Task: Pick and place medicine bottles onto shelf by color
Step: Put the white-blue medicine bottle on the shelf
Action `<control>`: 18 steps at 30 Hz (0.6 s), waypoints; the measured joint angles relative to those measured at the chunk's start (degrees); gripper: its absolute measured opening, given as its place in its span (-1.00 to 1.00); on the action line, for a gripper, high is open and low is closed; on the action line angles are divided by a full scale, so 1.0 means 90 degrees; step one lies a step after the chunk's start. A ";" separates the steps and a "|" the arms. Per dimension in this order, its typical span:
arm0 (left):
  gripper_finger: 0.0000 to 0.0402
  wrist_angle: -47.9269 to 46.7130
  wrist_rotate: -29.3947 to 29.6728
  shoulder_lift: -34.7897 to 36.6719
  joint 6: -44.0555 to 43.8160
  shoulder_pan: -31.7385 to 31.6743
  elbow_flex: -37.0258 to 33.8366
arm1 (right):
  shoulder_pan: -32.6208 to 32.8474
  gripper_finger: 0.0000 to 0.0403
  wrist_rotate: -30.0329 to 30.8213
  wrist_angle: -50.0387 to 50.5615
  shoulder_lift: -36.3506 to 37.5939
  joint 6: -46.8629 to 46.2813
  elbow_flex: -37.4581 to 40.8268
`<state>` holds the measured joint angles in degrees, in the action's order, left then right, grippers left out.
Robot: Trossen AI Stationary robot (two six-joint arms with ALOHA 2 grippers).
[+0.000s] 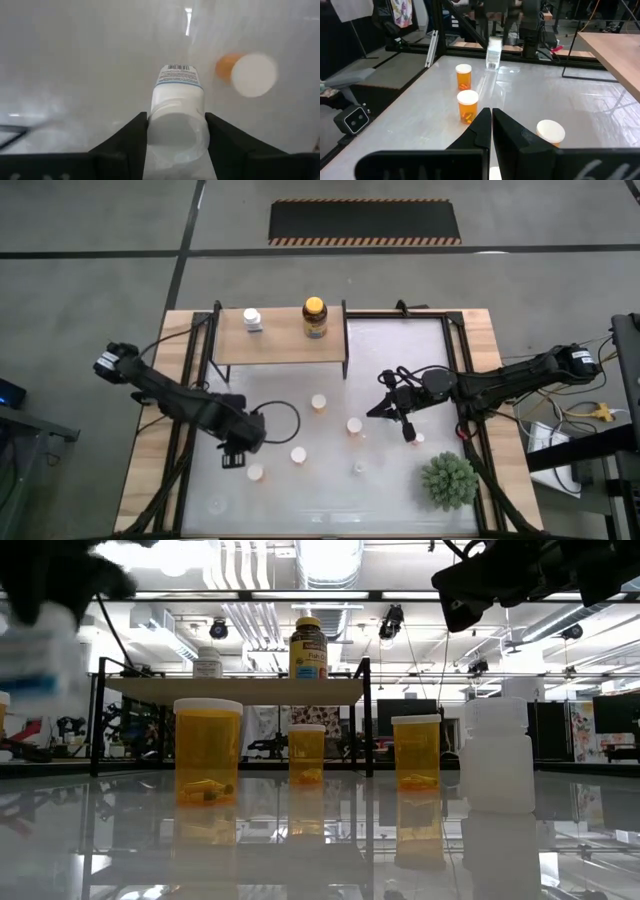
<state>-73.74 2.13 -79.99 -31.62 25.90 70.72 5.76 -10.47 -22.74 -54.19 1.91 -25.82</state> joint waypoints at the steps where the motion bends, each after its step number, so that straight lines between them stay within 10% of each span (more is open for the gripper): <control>1: -0.26 -0.0258 0.0007 -0.0096 0.0163 -0.0089 0.0290 | 0.0000 -0.96 0.0001 0.0000 0.0000 -0.0001 0.0000; 9: -0.26 -0.1756 0.0516 -0.0849 0.2123 -0.0986 0.2425 | 0.0000 -0.96 -0.0001 0.0000 0.0000 -0.0232 0.0000; 18: -0.26 -0.1807 0.0859 -0.0366 0.3836 -0.2417 0.3144 | 0.0000 -0.96 -0.0001 0.0002 0.0000 -0.0228 0.0002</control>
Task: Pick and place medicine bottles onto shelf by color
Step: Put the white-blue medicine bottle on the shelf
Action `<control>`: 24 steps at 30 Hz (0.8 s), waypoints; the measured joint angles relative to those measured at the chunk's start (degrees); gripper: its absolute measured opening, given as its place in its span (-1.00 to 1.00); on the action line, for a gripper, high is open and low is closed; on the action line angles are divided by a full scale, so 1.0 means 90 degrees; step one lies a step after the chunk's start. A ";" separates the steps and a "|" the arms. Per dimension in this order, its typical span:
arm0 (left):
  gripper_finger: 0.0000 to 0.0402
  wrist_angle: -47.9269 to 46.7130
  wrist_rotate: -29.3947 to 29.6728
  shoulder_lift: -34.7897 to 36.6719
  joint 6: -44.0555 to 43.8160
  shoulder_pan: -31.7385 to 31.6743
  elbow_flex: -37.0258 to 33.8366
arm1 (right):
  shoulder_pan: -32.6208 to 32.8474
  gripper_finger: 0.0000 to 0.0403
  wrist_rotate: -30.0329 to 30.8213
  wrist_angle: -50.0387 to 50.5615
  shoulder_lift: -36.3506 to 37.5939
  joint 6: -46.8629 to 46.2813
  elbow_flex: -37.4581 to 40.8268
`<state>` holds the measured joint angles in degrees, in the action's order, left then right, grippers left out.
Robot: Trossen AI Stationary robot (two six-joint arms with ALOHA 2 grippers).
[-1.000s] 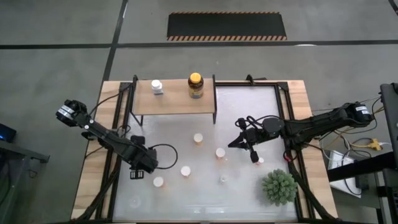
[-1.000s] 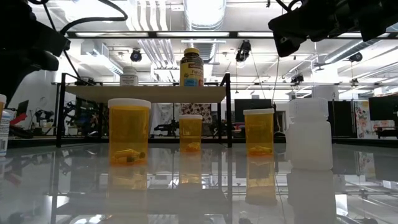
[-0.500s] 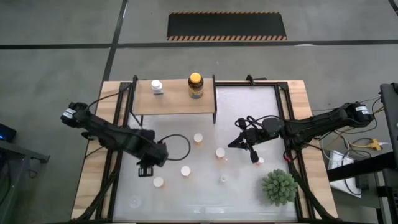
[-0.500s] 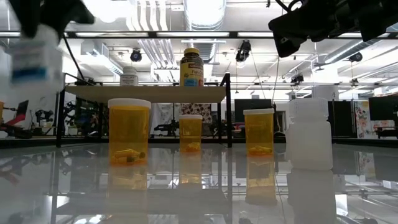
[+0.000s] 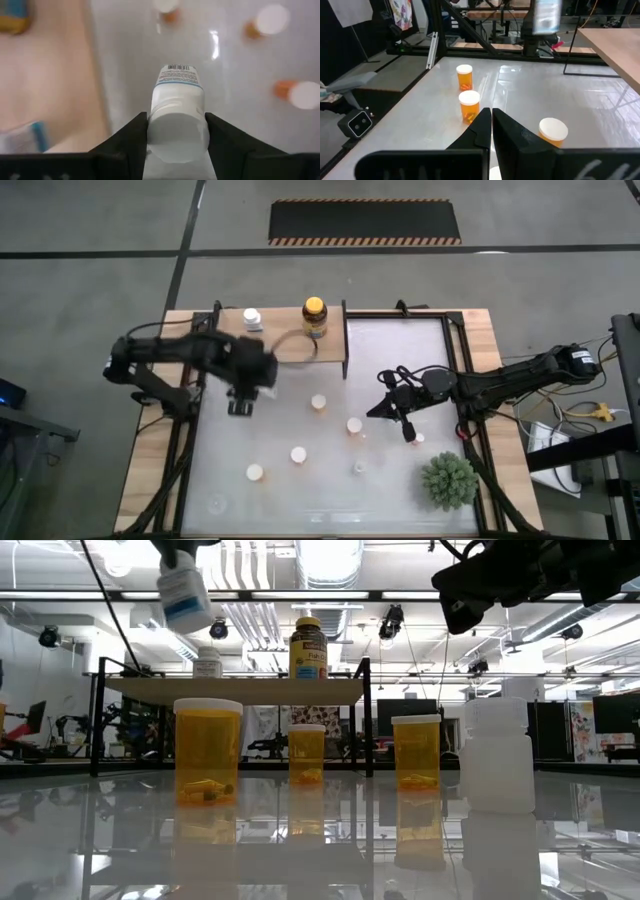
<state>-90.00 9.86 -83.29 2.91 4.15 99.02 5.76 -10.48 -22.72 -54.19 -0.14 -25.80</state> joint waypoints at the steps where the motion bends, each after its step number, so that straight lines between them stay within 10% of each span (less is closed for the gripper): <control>1: -0.26 -0.0003 0.0016 0.0085 0.0114 -0.0185 0.0018 | 0.0000 -0.96 0.0000 0.0000 0.0000 0.0002 0.0000; 24: -0.26 -0.0004 0.0168 0.0044 0.2227 -0.2912 -0.0009 | -0.0005 -0.96 0.0005 -0.0024 0.0002 -0.0151 -0.0114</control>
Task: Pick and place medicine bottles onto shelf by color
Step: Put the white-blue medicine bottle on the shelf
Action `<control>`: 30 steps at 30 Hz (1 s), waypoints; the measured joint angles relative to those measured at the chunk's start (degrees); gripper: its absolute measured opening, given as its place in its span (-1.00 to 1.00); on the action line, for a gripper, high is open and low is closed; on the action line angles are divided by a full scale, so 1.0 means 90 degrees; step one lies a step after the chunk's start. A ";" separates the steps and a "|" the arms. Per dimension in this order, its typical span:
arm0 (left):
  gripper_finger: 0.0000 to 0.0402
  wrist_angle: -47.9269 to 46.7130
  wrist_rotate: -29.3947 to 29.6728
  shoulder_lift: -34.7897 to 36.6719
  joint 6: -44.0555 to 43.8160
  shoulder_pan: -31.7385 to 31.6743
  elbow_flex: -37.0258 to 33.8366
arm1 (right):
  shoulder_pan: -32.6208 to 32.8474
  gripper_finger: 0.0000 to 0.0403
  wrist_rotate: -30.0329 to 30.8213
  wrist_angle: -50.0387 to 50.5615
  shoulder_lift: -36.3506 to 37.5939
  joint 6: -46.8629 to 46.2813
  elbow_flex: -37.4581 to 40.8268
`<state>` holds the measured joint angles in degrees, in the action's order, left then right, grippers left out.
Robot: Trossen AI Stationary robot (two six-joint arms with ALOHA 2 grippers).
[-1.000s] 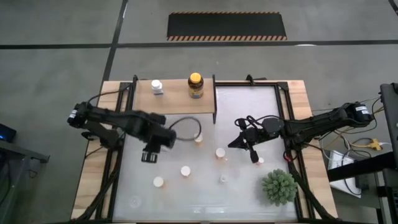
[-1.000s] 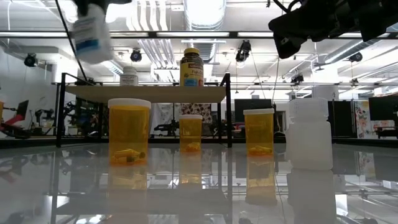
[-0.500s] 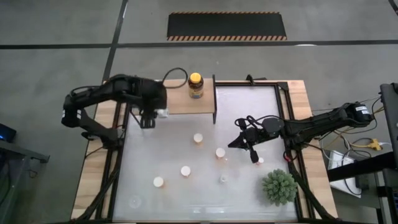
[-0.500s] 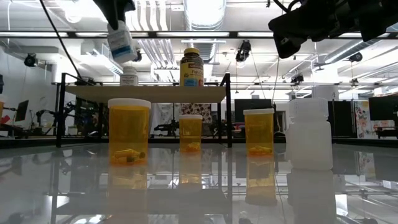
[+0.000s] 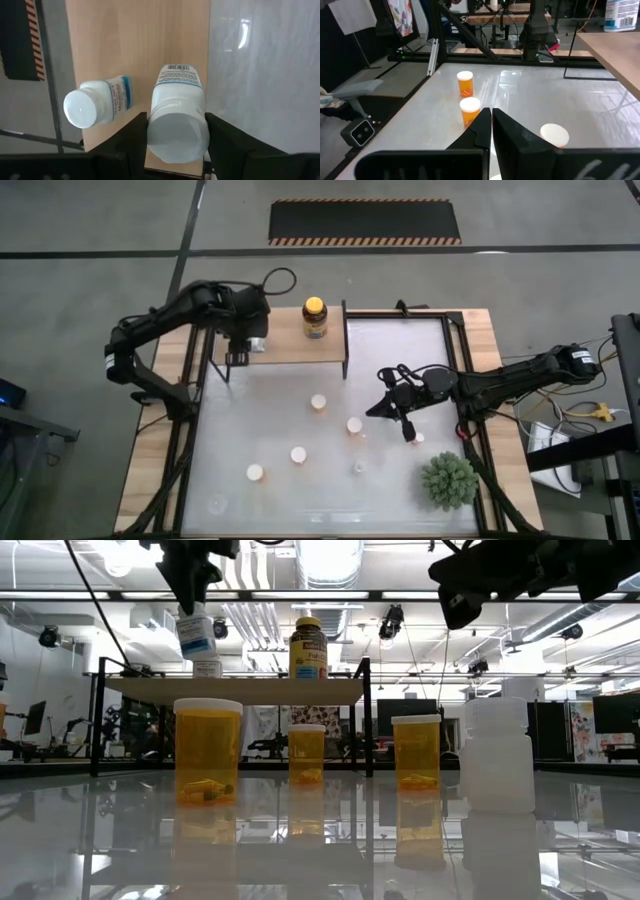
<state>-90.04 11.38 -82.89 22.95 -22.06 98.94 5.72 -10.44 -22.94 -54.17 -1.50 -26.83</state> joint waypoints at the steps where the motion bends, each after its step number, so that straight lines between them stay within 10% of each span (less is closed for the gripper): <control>1: -0.26 0.0000 0.0002 0.0002 0.0029 -0.0044 0.0000 | 0.0000 -0.96 0.0000 0.0005 0.0000 -0.0002 0.0000; 30: -0.26 0.0001 0.0456 0.0150 0.0669 -0.1299 -0.0818 | 0.0000 -0.96 -0.0002 0.0115 0.0000 0.0010 -0.0002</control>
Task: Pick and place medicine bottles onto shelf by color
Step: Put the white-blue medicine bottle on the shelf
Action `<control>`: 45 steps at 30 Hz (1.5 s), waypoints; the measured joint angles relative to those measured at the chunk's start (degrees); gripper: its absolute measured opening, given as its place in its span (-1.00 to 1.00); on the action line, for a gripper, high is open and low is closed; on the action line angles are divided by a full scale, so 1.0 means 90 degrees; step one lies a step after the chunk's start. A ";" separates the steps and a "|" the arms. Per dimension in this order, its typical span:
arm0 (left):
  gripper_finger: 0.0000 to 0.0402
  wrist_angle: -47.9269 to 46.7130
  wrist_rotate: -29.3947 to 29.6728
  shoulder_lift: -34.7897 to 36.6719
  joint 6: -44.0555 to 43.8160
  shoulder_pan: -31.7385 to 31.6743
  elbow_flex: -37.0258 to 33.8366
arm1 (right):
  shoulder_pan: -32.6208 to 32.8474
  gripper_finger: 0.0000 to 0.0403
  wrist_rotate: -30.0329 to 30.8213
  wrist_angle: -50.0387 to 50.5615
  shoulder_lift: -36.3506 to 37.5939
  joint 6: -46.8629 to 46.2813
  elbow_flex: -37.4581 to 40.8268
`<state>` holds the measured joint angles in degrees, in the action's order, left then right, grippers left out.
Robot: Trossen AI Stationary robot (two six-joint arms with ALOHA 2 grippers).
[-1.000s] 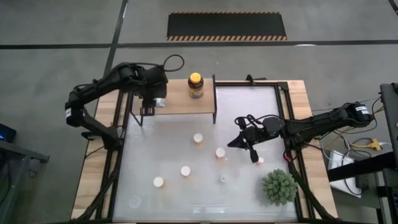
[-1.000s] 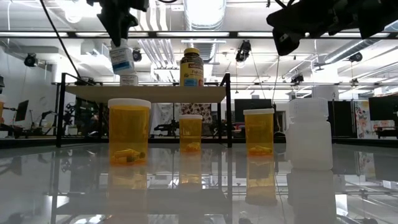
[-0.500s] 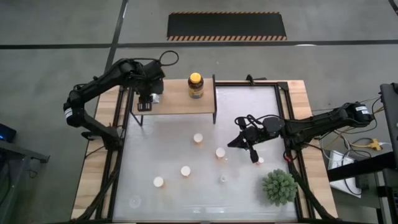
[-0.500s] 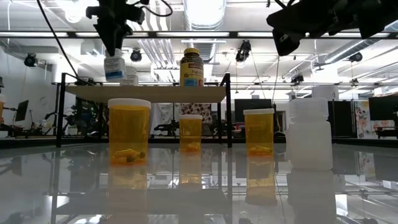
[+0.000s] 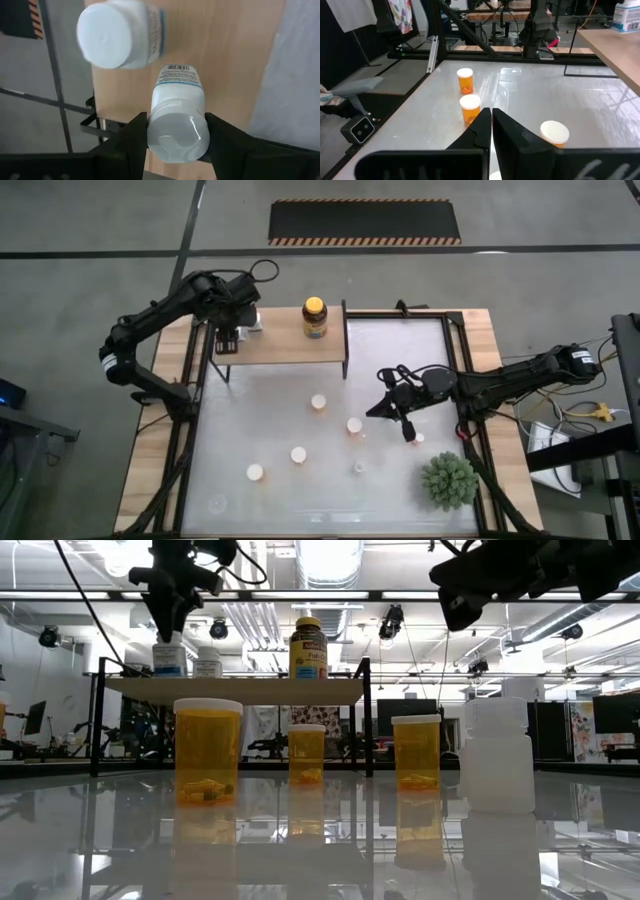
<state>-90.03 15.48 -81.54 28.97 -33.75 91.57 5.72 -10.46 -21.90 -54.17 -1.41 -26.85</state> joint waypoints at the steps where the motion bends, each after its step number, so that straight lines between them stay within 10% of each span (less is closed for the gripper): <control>1: -0.26 0.0001 -0.0005 0.0000 0.0000 -0.0010 -0.0002 | 0.0000 -0.96 0.0000 0.0030 0.0000 0.0000 0.0000; 45: -0.01 0.0003 -0.0081 0.0037 -0.0599 0.0209 0.0406 | 0.0002 -0.96 0.0000 0.0123 0.0000 -0.0010 -0.0002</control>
<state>-90.00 14.74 -81.21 23.58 -31.87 95.22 5.74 -10.46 -20.80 -54.17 -1.50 -26.87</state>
